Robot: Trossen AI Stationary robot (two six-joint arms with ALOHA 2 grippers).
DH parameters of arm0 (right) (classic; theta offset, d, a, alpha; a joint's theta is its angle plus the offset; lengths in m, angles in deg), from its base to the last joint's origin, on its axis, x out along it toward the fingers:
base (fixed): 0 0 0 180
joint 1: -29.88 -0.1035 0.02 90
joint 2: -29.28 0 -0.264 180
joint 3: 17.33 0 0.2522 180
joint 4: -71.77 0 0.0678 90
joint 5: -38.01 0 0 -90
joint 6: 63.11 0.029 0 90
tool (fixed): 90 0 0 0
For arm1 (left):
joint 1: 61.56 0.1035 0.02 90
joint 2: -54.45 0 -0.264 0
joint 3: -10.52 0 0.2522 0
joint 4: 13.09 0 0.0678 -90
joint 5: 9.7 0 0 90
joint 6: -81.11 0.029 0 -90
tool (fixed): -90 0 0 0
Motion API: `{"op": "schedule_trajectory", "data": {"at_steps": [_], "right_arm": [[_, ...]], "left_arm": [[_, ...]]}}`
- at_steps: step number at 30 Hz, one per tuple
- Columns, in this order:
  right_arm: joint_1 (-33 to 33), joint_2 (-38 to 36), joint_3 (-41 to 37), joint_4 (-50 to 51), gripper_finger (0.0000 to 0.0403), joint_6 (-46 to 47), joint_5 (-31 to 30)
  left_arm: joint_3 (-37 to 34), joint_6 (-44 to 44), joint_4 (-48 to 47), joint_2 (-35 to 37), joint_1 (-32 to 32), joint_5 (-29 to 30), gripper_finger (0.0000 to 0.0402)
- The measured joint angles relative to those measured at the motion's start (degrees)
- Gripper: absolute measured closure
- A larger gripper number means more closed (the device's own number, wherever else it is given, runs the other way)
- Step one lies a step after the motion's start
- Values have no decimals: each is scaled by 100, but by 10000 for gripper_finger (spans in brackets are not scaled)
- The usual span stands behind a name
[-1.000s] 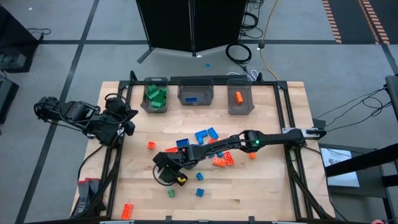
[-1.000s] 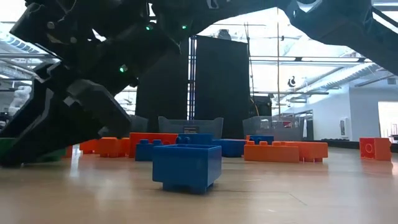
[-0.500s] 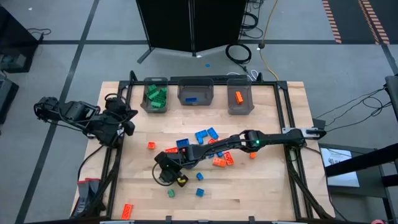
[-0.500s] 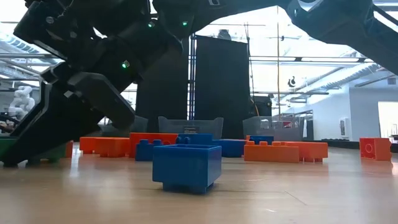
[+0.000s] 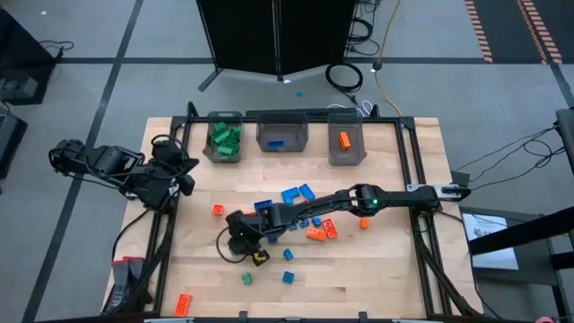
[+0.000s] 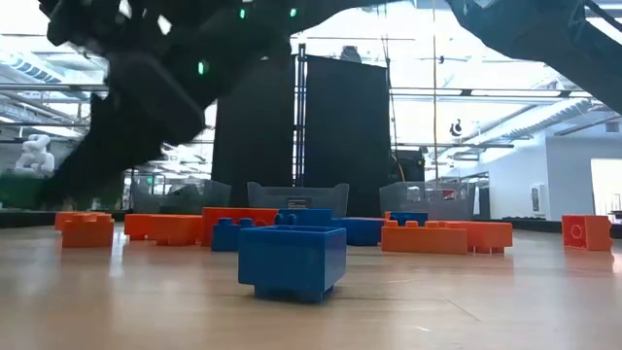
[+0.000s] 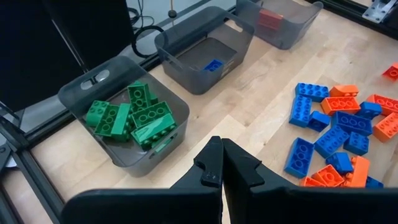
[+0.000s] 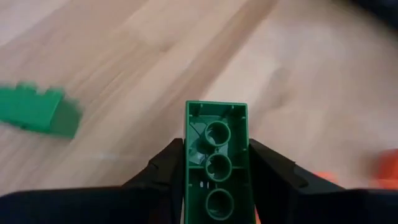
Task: Sort blocks
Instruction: Put the green game piece into the left black bin
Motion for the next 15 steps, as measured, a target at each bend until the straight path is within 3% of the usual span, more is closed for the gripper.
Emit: {"op": "schedule_trajectory", "data": {"at_steps": [15], "right_arm": [[215, -981, 17, 175, 280, 749, -286]], "left_arm": [[0, 30, 4, 2, 0, -4, 402]]}}
